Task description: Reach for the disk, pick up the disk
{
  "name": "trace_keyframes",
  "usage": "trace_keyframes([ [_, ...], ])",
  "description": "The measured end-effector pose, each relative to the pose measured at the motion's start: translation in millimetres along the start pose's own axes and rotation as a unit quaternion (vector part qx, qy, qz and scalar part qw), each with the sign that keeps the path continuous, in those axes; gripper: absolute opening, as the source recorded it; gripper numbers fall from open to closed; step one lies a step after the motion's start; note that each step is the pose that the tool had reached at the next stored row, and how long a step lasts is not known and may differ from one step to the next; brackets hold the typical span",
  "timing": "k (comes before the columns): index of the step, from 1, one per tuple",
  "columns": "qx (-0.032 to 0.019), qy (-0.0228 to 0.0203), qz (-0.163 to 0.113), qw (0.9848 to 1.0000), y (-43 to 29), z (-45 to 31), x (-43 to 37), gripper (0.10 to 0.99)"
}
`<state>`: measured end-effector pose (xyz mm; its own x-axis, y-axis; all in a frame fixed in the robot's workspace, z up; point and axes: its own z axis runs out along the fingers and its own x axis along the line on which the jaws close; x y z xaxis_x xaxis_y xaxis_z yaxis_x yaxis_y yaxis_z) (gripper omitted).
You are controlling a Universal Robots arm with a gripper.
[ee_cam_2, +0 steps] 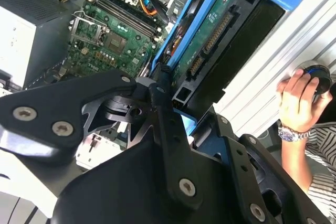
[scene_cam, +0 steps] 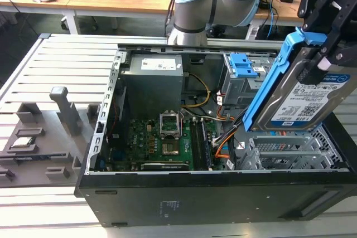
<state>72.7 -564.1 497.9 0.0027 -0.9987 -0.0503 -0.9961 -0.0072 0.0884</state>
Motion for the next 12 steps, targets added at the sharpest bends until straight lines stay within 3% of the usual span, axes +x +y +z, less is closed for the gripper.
trace_keyframes([
  [12,-0.0014,0.0000,0.000,1.0000,-2.7,11.0,0.6,0.365],
])
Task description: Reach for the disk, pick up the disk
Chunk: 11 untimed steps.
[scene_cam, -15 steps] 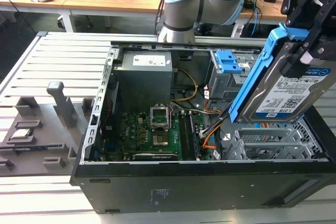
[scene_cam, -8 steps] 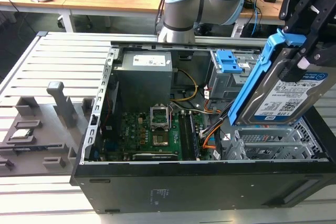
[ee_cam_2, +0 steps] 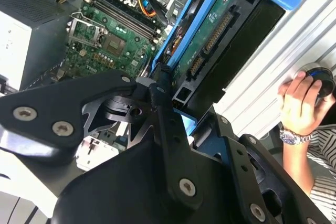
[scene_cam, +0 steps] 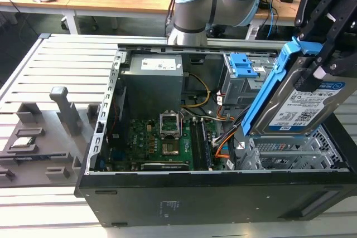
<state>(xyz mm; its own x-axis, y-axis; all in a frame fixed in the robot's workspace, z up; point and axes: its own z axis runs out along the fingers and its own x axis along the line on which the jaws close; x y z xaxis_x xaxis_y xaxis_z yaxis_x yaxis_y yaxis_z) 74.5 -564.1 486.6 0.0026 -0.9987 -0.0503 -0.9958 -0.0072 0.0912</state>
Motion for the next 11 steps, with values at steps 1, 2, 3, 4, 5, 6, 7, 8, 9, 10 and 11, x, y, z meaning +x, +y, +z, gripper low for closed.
trace_keyframes([
  [1,-0.0001,0.0000,0.000,1.0000,-0.1,0.6,0.0,0.365],
  [2,-0.0002,0.0000,0.000,1.0000,-0.3,1.4,0.1,0.365],
  [3,-0.0002,0.0000,0.000,1.0000,-0.4,2.1,0.1,0.365],
  [4,-0.0003,0.0000,0.000,1.0000,-0.6,2.7,0.1,0.365],
  [5,-0.0004,0.0000,0.000,1.0000,-0.8,3.7,0.2,0.365],
  [6,-0.0004,0.0000,0.000,1.0000,-0.9,4.3,0.2,0.365],
  [7,-0.0005,0.0000,0.000,1.0000,-1.0,4.9,0.2,0.365],
  [8,-0.0006,0.0000,0.000,1.0000,-1.3,5.9,0.3,0.365],
  [9,-0.0007,0.0000,0.000,1.0000,-1.4,6.4,0.3,0.365],
  [10,-0.0007,0.0000,0.000,1.0000,-1.6,7.3,0.4,0.365],
  [11,-0.0008,0.0000,0.000,1.0000,-1.7,7.8,0.4,0.365],
])
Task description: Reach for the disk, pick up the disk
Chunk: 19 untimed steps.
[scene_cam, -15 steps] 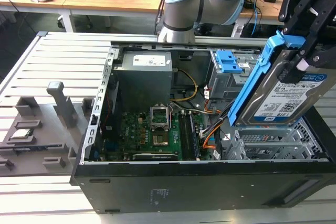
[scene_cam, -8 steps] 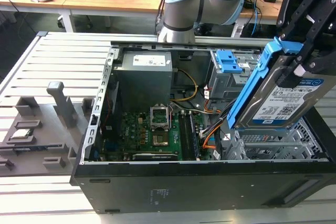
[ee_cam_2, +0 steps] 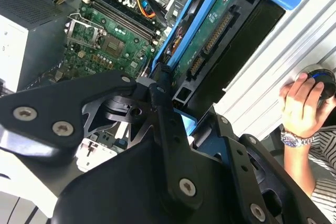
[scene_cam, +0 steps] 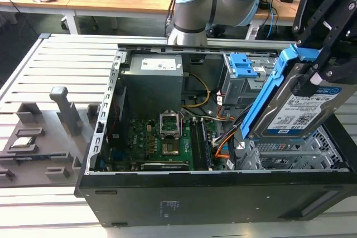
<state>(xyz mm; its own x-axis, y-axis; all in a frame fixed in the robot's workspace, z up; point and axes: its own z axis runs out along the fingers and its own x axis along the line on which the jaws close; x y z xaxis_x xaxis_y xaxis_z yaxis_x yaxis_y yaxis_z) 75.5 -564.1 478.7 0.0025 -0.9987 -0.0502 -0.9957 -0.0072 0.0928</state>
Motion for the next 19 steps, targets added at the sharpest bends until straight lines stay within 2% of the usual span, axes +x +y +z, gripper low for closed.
trace_keyframes([
  [16,-0.0012,0.0000,0.000,1.0000,-2.9,13.9,0.7,0.365],
  [19,-0.0016,-0.0001,0.000,1.0000,-6.2,16.5,0.6,0.365],
])
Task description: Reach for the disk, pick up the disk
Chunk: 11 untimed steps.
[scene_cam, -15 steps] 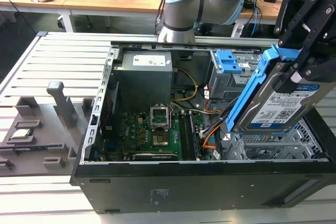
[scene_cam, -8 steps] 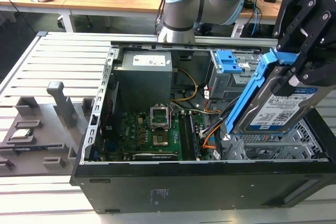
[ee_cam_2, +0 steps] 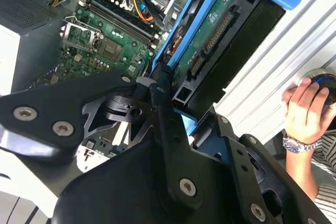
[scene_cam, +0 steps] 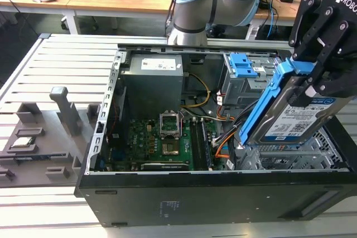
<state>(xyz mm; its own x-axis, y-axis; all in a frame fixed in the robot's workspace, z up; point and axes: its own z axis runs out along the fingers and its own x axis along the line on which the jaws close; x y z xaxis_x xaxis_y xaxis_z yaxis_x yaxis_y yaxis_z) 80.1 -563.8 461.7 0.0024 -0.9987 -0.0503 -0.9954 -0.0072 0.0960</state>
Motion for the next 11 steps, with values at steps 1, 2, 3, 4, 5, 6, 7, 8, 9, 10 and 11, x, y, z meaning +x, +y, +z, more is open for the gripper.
trace_keyframes([
  [1,-0.0007,0.0000,0.000,1.0000,-5.5,0.2,-1.0,0.365],
  [2,-0.0011,-0.0001,0.000,1.0000,-8.5,0.2,-1.5,0.365],
  [3,-0.0015,-0.0001,0.000,1.0000,-11.6,0.2,-2.1,0.365],
  [4,-0.0020,0.0000,0.000,1.0000,-15.1,0.2,-2.8,0.365],
  [5,-0.0024,0.0001,0.000,1.0000,-18.2,0.1,-3.4,0.365],
  [6,-0.0029,0.0001,0.000,1.0000,-22.0,0.2,-4.0,0.365],
  [7,-0.0034,0.0001,0.000,1.0000,-24.8,0.2,-4.5,0.365],
  [8,-0.0038,0.0001,0.000,1.0000,-27.9,0.3,-4.9,0.365],
  [9,-0.0042,0.0000,0.000,1.0000,-30.4,0.5,-5.2,0.365],
  [10,-0.0048,-0.0001,0.000,1.0000,-34.2,0.8,-5.3,0.365],
  [11,-0.0052,-0.0001,0.000,1.0000,-36.8,1.0,-5.3,0.365],
])
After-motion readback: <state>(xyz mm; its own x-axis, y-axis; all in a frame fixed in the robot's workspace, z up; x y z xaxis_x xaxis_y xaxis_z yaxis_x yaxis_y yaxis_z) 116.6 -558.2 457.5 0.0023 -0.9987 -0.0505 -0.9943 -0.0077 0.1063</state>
